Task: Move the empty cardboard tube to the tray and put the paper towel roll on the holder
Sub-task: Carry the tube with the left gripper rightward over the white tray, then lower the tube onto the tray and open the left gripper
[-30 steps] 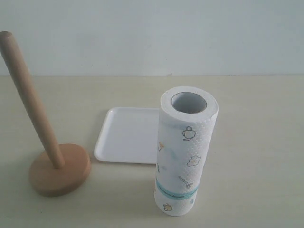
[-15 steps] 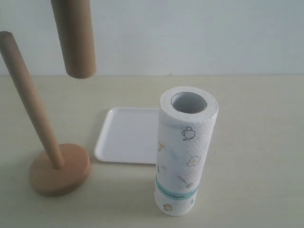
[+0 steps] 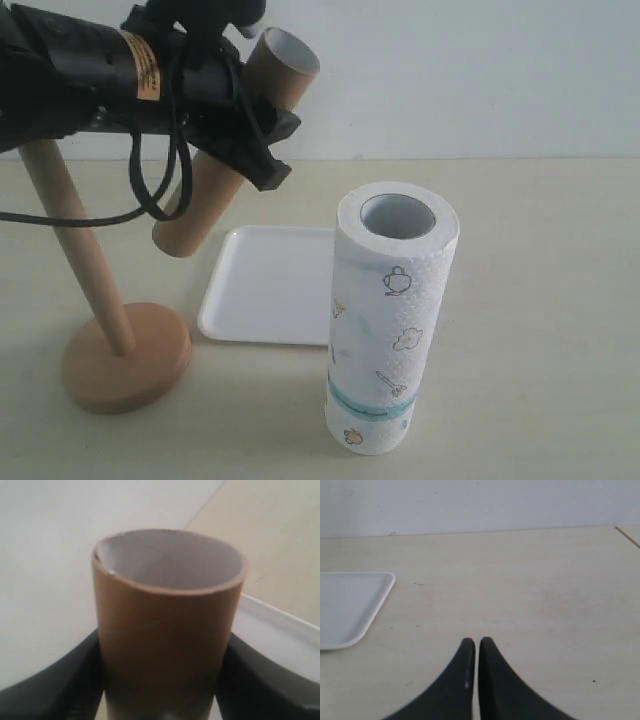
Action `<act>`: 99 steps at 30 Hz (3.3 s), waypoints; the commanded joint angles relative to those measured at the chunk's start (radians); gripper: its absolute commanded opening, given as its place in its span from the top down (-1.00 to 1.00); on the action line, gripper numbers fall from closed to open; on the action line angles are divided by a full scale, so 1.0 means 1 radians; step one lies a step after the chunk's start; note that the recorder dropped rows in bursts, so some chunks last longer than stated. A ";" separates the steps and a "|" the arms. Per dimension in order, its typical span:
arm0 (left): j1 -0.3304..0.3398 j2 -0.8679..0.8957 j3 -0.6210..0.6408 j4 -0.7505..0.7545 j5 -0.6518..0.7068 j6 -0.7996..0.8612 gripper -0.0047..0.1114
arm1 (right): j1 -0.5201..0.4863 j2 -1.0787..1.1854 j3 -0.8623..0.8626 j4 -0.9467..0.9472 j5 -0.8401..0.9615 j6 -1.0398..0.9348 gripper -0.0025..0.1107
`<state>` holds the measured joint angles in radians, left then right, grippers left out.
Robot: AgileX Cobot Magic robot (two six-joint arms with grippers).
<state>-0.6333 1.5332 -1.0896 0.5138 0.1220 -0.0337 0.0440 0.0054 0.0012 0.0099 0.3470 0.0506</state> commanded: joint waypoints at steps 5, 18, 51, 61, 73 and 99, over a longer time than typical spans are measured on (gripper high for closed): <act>-0.007 0.020 -0.011 0.000 0.064 0.206 0.85 | -0.004 -0.005 -0.001 0.001 -0.012 -0.005 0.91; -0.089 0.110 -0.011 0.006 0.118 0.553 0.85 | -0.004 -0.005 -0.001 0.001 -0.012 -0.005 0.91; -0.088 0.258 -0.011 0.234 -0.009 0.570 0.85 | -0.004 -0.005 -0.001 0.001 -0.012 -0.005 0.91; -0.085 0.293 -0.011 0.246 0.022 0.568 0.85 | -0.004 -0.005 -0.001 0.001 -0.012 -0.005 0.91; -0.017 0.304 -0.067 0.246 0.064 0.520 0.85 | -0.004 -0.005 -0.001 0.001 -0.012 -0.005 0.91; -0.017 0.437 -0.366 -0.108 0.223 0.521 0.85 | -0.004 -0.005 -0.001 0.001 -0.012 -0.005 0.91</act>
<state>-0.6510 1.9724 -1.4452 0.4700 0.3425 0.4989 0.0440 0.0054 0.0012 0.0099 0.3470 0.0506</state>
